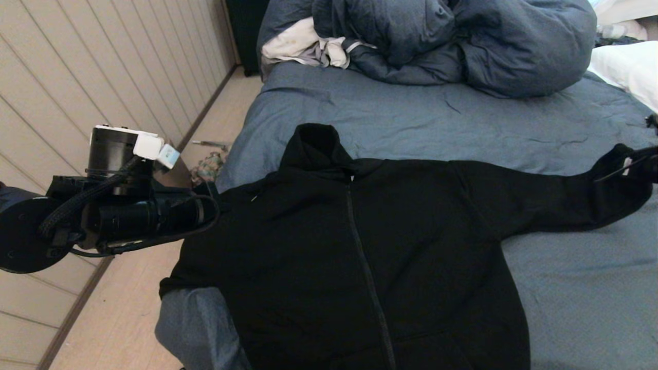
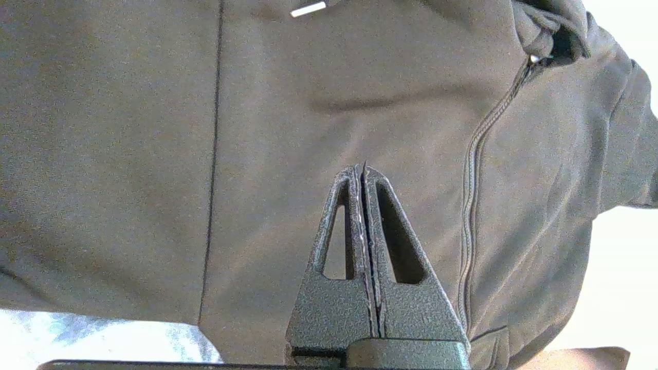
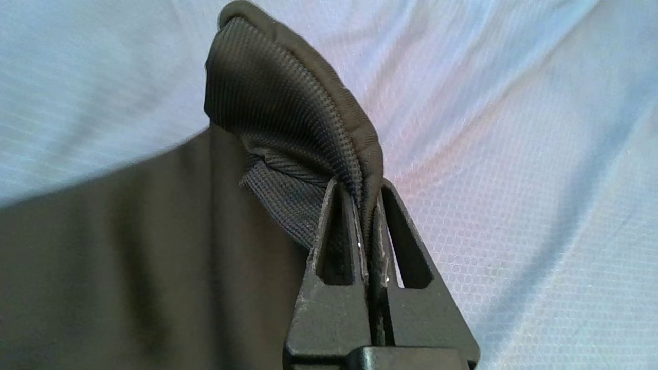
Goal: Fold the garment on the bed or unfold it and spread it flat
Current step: Unfold the black sweatshirt
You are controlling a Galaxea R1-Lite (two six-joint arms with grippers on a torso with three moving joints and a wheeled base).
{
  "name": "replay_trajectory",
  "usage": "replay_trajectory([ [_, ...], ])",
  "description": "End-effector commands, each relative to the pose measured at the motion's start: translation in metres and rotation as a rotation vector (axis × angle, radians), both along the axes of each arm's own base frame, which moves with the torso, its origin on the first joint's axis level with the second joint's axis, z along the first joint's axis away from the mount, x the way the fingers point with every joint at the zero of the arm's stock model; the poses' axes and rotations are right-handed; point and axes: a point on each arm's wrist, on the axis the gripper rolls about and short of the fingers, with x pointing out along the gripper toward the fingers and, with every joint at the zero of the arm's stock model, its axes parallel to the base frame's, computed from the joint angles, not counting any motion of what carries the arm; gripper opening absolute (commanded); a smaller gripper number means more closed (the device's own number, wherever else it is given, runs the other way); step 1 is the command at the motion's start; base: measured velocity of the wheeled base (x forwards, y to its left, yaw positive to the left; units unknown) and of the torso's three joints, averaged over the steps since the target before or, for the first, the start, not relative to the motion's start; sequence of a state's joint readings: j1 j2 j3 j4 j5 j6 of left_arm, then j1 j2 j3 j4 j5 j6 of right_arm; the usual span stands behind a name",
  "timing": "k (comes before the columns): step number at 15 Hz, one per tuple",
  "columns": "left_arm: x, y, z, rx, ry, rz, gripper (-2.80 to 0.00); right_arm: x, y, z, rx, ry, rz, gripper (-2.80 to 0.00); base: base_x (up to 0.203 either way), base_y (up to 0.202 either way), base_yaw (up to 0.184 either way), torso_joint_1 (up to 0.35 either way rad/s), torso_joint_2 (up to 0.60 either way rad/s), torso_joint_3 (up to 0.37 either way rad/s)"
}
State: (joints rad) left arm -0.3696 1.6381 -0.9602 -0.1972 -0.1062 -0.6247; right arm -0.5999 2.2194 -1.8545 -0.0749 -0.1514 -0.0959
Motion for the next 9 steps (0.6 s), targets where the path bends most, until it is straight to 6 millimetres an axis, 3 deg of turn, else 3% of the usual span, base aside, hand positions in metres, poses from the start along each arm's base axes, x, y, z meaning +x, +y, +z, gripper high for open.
replay_trajectory([
  [1, 0.0005, -0.0007, -0.0009, -0.002, 0.004, 0.000, -2.80, 0.0044, -0.0135, -0.0230, 0.014, 0.046, -0.014, -2.80, 0.000, 0.000, 0.000, 0.000, 0.00, 0.000],
  [5, 0.0008, -0.0018, -0.0017, -0.002, 0.006, -0.002, -2.80, 0.0034, -0.0130, -0.0260, 0.014, 0.062, -0.011, -2.80, 0.000, 0.000, 0.000, 0.000, 0.00, 0.000],
  [6, 0.0007, -0.0018, -0.0019, -0.001, 0.006, -0.002, -2.80, 0.0038, -0.0132, -0.0261, 0.011, 0.064, -0.009, 0.00, 0.000, 0.000, 0.000, 0.000, 0.00, 0.000],
  [9, 0.0004, -0.0018, -0.0012, -0.002, 0.004, -0.003, -2.80, -0.0004, -0.0164, -0.0185, 0.002, 0.049, -0.018, 0.00, 0.000, 0.000, 0.000, 0.000, 0.00, 0.000],
])
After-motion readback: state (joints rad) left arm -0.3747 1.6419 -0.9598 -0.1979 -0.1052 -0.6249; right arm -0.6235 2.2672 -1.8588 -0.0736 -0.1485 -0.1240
